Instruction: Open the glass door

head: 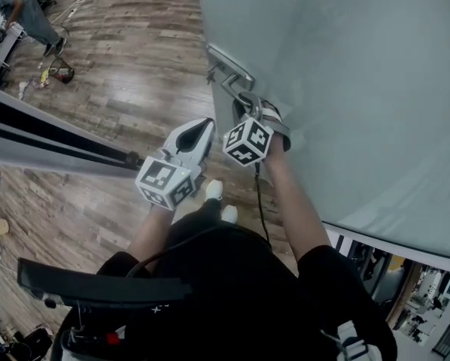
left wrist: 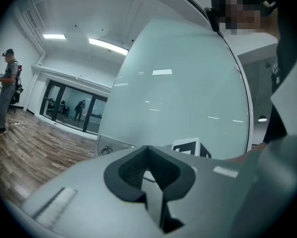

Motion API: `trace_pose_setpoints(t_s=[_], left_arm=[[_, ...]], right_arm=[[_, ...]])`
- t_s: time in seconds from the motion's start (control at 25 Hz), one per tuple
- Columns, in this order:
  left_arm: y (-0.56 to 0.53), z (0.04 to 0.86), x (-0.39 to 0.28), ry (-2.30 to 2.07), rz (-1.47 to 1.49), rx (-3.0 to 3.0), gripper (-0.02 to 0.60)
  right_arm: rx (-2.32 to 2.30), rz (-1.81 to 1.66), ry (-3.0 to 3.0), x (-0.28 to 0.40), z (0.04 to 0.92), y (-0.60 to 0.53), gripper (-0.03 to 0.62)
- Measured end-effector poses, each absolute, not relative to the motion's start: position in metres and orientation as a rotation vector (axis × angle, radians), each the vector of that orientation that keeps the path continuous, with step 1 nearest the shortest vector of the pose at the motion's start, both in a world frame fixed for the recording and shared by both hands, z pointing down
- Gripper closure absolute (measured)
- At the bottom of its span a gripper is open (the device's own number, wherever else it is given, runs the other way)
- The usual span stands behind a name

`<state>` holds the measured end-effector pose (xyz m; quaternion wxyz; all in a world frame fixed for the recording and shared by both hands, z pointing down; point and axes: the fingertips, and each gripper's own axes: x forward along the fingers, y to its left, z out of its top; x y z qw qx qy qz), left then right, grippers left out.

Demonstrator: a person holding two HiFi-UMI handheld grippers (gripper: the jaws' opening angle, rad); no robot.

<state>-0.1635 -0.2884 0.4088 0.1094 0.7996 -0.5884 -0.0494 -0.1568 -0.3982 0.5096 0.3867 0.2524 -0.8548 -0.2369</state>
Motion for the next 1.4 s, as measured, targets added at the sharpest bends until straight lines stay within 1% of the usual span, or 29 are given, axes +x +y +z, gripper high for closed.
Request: trace_pose_setpoints(t_s=[0.28, 0.64, 1.04, 1.4], left_arm=[[-0.318, 0.408, -0.170, -1.632, -0.167, 2.413, 0.581], [-0.366, 0.398, -0.144, -1.479, -0.195, 2.501, 0.581], [-0.387, 0.393, -0.123, -1.304, -0.222, 2.578, 0.581], [-0.401, 0.393, -0.127, -1.322, -0.237, 2.557, 0.581]], right_arm=[[0.696, -0.595, -2.157, -0.156, 0.511, -0.411, 0.508], [0.745, -0.581, -2.148, -0.132, 0.506, -0.445, 0.508], [0.839, -0.547, -2.099, -0.111, 0.501, -0.488, 0.508], [0.904, -0.502, -2.063, -0.087, 0.501, -0.533, 0.508]])
